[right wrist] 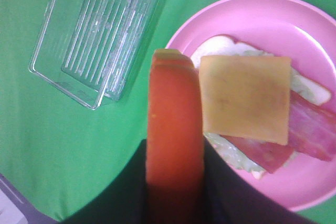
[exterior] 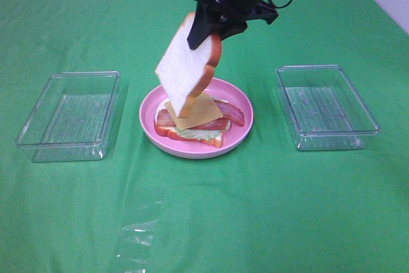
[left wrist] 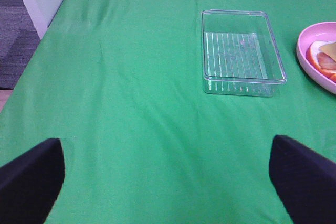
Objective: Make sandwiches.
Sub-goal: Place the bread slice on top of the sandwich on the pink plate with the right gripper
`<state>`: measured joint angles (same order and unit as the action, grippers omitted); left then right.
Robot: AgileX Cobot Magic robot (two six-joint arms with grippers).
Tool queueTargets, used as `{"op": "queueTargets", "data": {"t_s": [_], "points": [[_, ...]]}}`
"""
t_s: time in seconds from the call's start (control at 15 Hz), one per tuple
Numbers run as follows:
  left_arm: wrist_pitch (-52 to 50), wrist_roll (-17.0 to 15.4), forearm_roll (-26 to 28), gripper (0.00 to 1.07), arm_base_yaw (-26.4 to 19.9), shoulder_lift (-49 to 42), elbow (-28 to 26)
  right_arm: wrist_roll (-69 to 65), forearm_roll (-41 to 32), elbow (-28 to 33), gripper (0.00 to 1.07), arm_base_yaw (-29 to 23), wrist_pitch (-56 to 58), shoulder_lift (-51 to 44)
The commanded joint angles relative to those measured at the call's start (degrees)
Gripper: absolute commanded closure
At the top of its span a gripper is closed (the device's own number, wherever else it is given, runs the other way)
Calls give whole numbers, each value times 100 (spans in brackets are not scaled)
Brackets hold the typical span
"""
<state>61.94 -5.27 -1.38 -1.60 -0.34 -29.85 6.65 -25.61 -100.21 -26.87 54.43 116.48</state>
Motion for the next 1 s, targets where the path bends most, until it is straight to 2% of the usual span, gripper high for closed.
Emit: {"op": "queueTargets", "data": {"t_s": [0.07,0.33,0.67,0.73,0.8,0.87,0.93,1.0], "points": [[-11,6,0,7,23,-74,11,63,-109,6,102,-241,-493,258],[-11,6,0,7,23,-74,11,23,63,6,102,-246,-676,619],[-11,6,0,7,23,-74,11,-395,1324,6,102,-246,-791,1020],[-11,6,0,7,23,-74,11,-579,1536,6,98,-246,-768,1037],[-11,6,0,7,23,-74,11,-665,1581,6,90,-246,-716,1043],[-11,6,0,7,23,-74,11,-665,1553,6,73,-246,-653,1043],[-11,6,0,7,23,-74,11,-665,1621,6,37,-246,-625,1043],[-11,6,0,7,23,-74,11,-665,1759,0,20,-246,-579,1043]]}}
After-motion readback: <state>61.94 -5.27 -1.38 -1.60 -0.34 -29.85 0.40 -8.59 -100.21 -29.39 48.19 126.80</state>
